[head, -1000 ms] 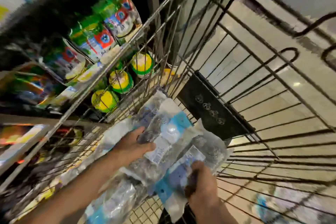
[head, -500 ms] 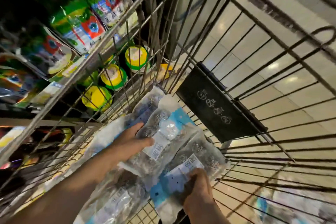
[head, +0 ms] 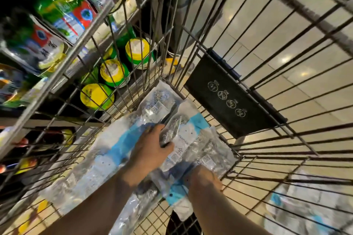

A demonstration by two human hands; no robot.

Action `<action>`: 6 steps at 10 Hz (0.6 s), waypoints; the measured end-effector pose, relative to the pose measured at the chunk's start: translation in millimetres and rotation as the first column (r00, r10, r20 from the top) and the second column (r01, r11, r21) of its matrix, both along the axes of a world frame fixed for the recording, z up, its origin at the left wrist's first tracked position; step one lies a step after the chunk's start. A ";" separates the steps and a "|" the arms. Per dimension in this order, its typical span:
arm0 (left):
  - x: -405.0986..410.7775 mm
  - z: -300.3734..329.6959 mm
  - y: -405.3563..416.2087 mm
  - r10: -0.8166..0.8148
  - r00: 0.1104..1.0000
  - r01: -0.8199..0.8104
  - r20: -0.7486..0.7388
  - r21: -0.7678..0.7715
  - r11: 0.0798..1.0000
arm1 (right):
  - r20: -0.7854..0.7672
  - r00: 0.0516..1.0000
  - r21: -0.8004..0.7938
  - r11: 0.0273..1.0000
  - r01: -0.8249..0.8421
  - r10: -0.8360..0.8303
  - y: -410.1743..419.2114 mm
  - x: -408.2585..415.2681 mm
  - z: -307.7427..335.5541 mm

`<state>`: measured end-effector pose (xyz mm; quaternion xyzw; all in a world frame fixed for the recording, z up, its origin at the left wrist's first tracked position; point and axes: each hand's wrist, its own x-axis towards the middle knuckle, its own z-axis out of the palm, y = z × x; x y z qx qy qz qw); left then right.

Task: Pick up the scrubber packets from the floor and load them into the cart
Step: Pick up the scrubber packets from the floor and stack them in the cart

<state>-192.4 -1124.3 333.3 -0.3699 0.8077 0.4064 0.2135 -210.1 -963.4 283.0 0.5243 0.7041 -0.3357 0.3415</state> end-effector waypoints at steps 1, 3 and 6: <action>-3.6 2.5 6.0 -0.038 0.999 0.036 -0.015 -0.099 0.994 | 0.001 0.987 0.121 0.980 -0.158 0.159 -9.0 -7.6 39.3; -10.3 -0.4 20.9 -0.093 0.995 0.095 0.022 -0.084 0.992 | -0.036 0.843 -0.084 0.839 -0.538 0.537 2.3 -11.7 54.3; -22.4 1.9 33.3 -0.168 0.970 0.203 0.174 -0.208 0.957 | 0.049 0.741 -0.269 0.723 -0.636 0.670 3.6 -38.7 41.4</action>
